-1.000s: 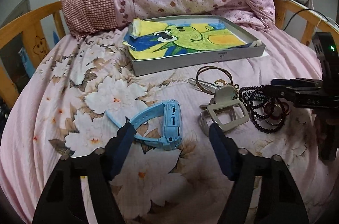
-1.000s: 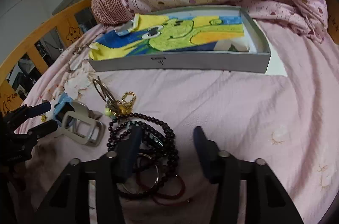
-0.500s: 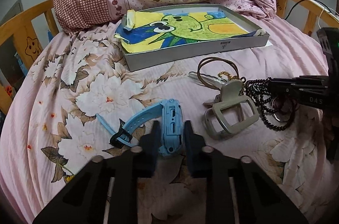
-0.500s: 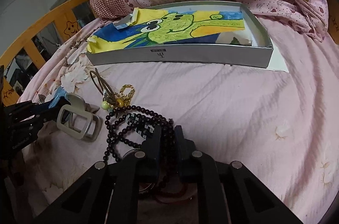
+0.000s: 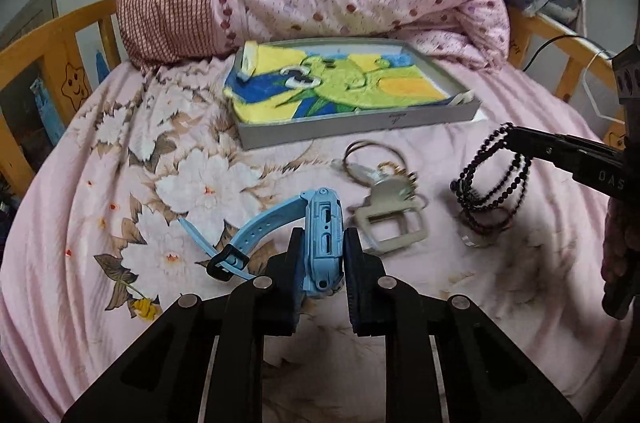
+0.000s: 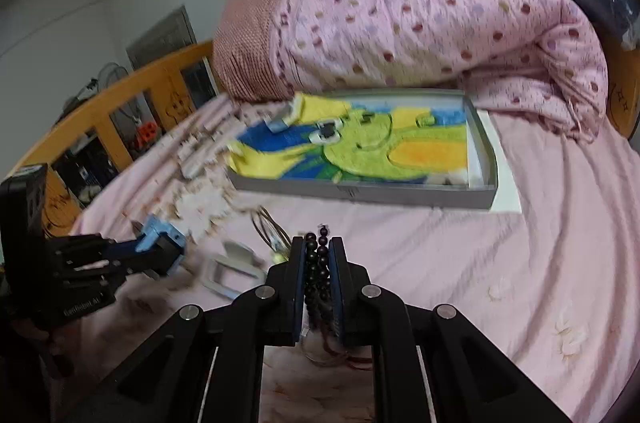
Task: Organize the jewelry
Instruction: 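Carry the watch and bead bracelet into the grey tray and open both grippers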
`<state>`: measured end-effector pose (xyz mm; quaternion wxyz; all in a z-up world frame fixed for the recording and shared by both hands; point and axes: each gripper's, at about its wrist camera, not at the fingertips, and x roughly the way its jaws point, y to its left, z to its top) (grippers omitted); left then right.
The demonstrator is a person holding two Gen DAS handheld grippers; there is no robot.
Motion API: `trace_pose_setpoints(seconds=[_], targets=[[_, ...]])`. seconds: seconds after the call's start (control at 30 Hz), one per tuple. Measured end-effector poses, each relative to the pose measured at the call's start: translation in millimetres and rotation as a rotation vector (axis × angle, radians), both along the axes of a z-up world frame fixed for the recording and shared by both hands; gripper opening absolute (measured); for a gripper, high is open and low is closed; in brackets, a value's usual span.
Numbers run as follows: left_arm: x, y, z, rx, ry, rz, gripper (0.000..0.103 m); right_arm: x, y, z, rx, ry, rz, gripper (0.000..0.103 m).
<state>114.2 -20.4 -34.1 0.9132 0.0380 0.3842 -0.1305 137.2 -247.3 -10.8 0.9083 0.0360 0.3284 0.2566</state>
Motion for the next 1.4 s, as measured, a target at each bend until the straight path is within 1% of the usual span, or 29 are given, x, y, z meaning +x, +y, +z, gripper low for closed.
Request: trace_pose_setpoints(seconds=[0.13, 0.3, 0.37, 0.5, 0.6, 0.7, 0.8, 0.87, 1.03, 1.2, 1.3, 1.4], targets=[[-1, -7, 21, -0.029, -0.028, -0.027, 0.015, 1, 0, 23, 0.039, -0.034, 0.002, 0.011], [16, -14, 48, -0.077, -0.048, -0.06, 0.015, 11, 1, 54, 0.097, -0.068, 0.019, 0.011], [22, -16, 56, -0.085, -0.063, -0.071, 0.015, 17, 2, 63, 0.104, -0.082, 0.024, 0.011], [41, -17, 64, -0.076, -0.09, -0.087, 0.015, 41, 9, 75, 0.104, -0.095, 0.034, 0.011], [63, -14, 62, -0.083, -0.095, -0.084, 0.015, 65, 15, 75, 0.101, -0.097, 0.036, 0.011], [88, -7, 56, -0.107, -0.078, -0.065, 0.015, 90, 20, 69, 0.097, -0.1, 0.033, 0.011], [117, -2, 46, -0.127, -0.057, -0.043, 0.015, 121, 24, 57, 0.115, -0.075, 0.019, 0.011], [136, 1, 38, -0.132, -0.049, -0.029, 0.015, 143, 27, 45, 0.13, -0.049, -0.002, 0.011], [171, 3, 16, -0.15, -0.012, -0.01, 0.015, 173, 27, 11, 0.147, 0.03, -0.049, 0.011], [192, 2, -13, -0.161, 0.052, 0.008, 0.015, 184, 22, -17, 0.129, 0.086, -0.081, 0.011], [198, 2, -23, -0.159, 0.078, 0.01, 0.015, 187, 17, -29, 0.115, 0.11, -0.1, 0.011], [201, -3, -27, -0.149, 0.085, 0.002, 0.015, 187, 11, -38, 0.092, 0.123, -0.131, 0.012]])
